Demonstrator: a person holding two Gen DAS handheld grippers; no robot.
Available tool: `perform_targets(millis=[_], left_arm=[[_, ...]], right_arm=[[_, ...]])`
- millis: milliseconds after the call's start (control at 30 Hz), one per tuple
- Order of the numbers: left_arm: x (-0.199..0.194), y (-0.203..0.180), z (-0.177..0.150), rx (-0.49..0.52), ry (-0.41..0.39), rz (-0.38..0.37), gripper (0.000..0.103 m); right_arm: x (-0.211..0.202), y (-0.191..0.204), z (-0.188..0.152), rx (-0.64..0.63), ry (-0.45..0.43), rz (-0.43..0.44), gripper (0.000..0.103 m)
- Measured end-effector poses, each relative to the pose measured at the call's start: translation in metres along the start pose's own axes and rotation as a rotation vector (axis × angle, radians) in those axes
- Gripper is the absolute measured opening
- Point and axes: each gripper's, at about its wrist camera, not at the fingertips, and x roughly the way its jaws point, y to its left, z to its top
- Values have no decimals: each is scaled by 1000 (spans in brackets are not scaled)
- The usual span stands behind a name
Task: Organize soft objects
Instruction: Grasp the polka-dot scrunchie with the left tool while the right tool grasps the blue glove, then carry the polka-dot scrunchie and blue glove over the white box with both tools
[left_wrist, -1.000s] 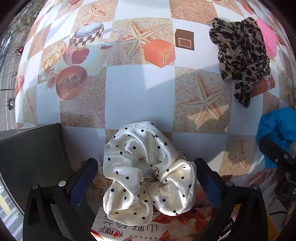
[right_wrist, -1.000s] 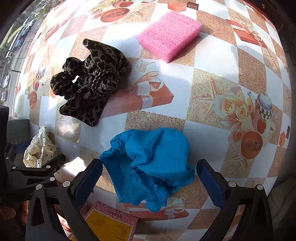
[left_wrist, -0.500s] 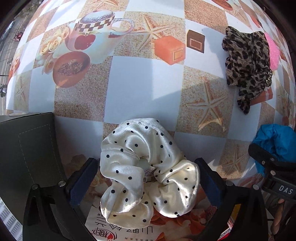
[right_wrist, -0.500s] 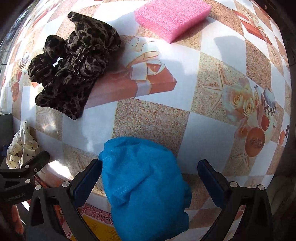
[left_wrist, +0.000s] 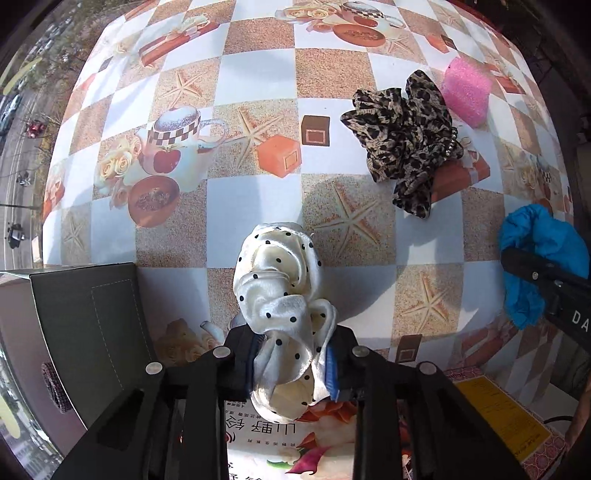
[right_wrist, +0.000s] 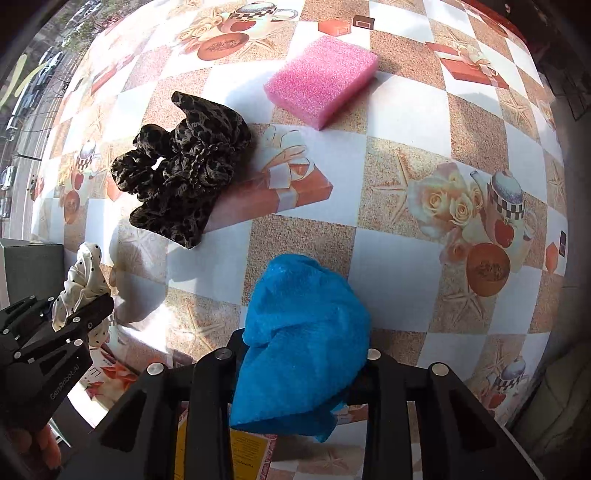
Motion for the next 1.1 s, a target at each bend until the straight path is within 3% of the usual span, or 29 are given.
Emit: perform_targets(millis=[400,767,1100], left_arm=[[-62,-13,-28,75,-113,7,30],[-84,-9,-57,143,-134,-10,30],[-100,-16,-103,289,-152,-17,30]], right_arm=[[-63,-24,-23,90,-82,66,33],[-67,-25,-64,182,-122,60,33],[-86,-30,-118,260,-131,63,33]])
